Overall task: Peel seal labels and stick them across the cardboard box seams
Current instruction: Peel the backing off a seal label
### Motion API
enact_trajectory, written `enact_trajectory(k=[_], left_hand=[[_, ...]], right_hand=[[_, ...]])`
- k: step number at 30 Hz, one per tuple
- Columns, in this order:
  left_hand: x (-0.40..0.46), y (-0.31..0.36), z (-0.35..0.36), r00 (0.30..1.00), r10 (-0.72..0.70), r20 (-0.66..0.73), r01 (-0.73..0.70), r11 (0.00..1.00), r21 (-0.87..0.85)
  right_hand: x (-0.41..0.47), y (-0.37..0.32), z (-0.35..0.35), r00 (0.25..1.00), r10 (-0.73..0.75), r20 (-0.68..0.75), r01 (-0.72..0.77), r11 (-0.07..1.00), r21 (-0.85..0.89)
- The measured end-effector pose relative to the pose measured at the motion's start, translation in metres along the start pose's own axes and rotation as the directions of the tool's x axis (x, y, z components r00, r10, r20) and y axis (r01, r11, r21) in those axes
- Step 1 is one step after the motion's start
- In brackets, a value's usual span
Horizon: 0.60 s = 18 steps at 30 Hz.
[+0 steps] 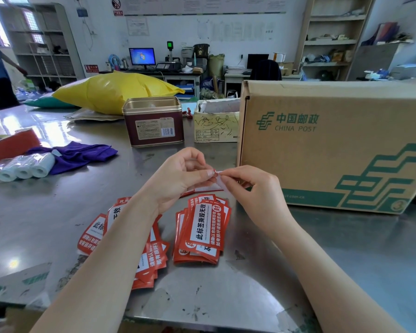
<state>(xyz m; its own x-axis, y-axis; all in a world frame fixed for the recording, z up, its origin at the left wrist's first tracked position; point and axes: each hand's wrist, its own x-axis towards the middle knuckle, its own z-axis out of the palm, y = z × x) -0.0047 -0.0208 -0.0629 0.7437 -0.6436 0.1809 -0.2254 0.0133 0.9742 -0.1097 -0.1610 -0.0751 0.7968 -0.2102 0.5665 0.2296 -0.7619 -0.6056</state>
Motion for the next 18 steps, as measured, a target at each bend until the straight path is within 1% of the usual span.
enact_trajectory(k=[3, 7, 10, 16, 18], left_hand=[[-0.0002, -0.0002, -0.0001, 0.998, 0.039, 0.04, -0.042, 0.998, 0.056], [-0.0015, 0.0003, 0.0011, 0.996, 0.051, 0.079, -0.06, 0.992, 0.112], [-0.0019, 0.0006, 0.002, 0.995, 0.053, 0.079, -0.063, 0.989, 0.134], [-0.0043, 0.0045, 0.0042, 0.996, 0.037, 0.076, -0.051, 0.98, 0.191], [-0.005, 0.0045, 0.0045, 0.999, 0.023, 0.048, -0.032, 0.979, 0.204]], right_hand=[[0.0009, -0.002, -0.0009, 0.997, 0.069, 0.028, -0.071, 0.995, 0.067], [0.0009, -0.0032, -0.0011, 0.993, 0.109, 0.041, -0.112, 0.989, 0.093], [0.0015, -0.0009, 0.0001, 0.99, 0.133, 0.036, -0.136, 0.986, 0.099], [0.0044, 0.0016, -0.0017, 0.969, 0.237, 0.072, -0.247, 0.946, 0.209], [0.0049, 0.0028, -0.0022, 0.959, 0.275, 0.065, -0.283, 0.927, 0.247]])
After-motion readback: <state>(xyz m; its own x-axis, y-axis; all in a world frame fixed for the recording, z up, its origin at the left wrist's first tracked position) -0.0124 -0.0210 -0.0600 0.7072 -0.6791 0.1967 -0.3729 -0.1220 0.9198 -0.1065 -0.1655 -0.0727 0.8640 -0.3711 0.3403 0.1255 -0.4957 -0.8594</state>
